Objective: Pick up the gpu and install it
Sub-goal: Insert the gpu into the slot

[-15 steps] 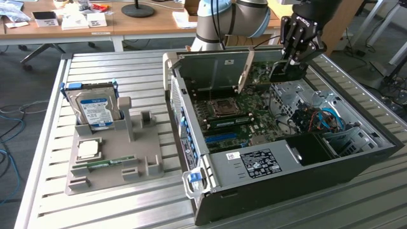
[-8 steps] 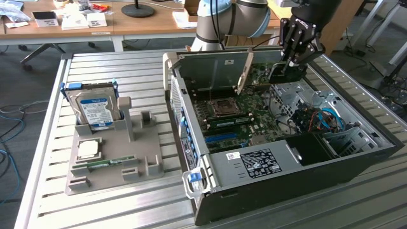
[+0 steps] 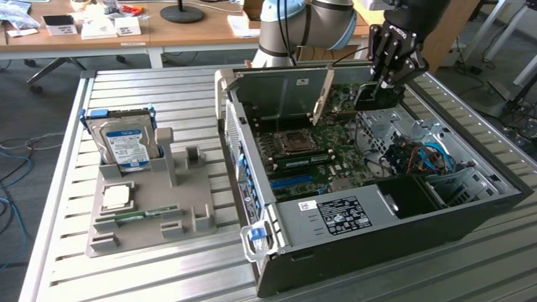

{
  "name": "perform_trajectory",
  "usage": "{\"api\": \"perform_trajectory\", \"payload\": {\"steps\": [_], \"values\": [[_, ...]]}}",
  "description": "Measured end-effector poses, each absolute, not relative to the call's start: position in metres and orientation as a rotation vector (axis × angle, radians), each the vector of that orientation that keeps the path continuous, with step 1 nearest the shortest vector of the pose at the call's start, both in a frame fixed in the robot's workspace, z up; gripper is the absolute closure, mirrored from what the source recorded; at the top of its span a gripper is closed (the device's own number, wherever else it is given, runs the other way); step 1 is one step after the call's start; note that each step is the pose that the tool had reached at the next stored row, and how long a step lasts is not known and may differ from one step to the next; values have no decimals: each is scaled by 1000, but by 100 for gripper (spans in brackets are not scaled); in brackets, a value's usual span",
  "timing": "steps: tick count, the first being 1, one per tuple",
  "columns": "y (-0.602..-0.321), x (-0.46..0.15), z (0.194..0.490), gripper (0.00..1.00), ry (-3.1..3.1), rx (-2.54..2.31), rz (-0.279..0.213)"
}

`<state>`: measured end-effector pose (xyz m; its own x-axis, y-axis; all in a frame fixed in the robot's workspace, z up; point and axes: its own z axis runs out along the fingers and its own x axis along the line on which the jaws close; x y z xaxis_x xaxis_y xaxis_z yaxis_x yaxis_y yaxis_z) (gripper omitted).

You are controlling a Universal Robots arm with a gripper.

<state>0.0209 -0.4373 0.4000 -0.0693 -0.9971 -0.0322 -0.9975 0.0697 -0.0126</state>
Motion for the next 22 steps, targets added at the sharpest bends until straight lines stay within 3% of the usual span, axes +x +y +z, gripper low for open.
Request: {"api": "perform_trajectory", "payload": {"steps": [22], "values": [[-437,20,398,73,2274,-2121,20]]}}
